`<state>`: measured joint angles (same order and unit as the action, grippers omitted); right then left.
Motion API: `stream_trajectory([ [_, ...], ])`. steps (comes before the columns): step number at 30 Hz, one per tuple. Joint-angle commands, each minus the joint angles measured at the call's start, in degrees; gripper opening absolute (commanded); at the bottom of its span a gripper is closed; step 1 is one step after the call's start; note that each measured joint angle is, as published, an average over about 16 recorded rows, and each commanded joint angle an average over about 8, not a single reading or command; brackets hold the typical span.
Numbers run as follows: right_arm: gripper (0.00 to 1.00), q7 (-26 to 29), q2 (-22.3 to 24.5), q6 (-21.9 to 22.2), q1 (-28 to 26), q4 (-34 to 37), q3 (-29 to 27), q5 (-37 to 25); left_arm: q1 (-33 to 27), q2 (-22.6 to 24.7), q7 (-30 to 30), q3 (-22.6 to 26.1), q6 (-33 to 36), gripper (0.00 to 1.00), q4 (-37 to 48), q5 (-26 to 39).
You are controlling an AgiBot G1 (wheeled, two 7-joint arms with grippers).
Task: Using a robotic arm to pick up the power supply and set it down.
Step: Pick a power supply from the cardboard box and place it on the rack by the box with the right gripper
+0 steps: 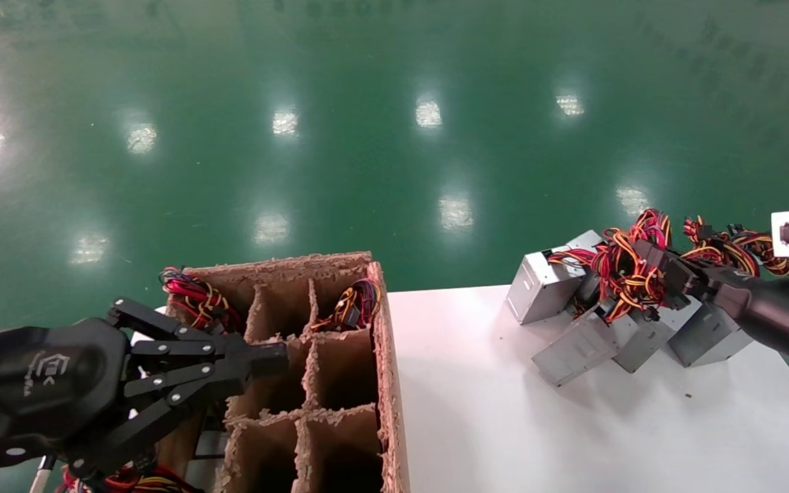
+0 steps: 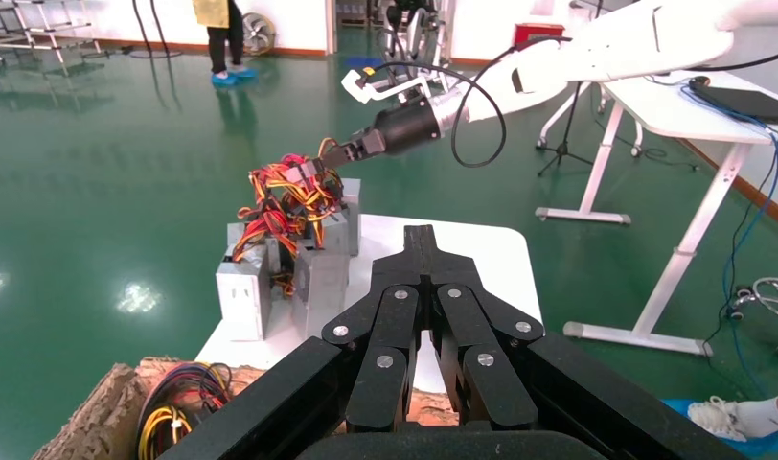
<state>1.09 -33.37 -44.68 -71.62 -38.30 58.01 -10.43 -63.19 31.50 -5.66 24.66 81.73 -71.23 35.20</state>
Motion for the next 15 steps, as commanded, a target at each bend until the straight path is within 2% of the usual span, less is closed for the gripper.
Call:
stream_trajectory([
  [1,0.00,0.1,-0.1,1.4,0.3,-0.6,0.0,0.1,0.0,0.0,0.0,0.0,0.0,0.00,0.0,0.0],
  [15,0.00,-0.6,-2.8,5.1,0.0,-3.3,1.0,-1.5,0.0,0.0,0.0,0.0,0.0,0.00,0.0,0.0],
])
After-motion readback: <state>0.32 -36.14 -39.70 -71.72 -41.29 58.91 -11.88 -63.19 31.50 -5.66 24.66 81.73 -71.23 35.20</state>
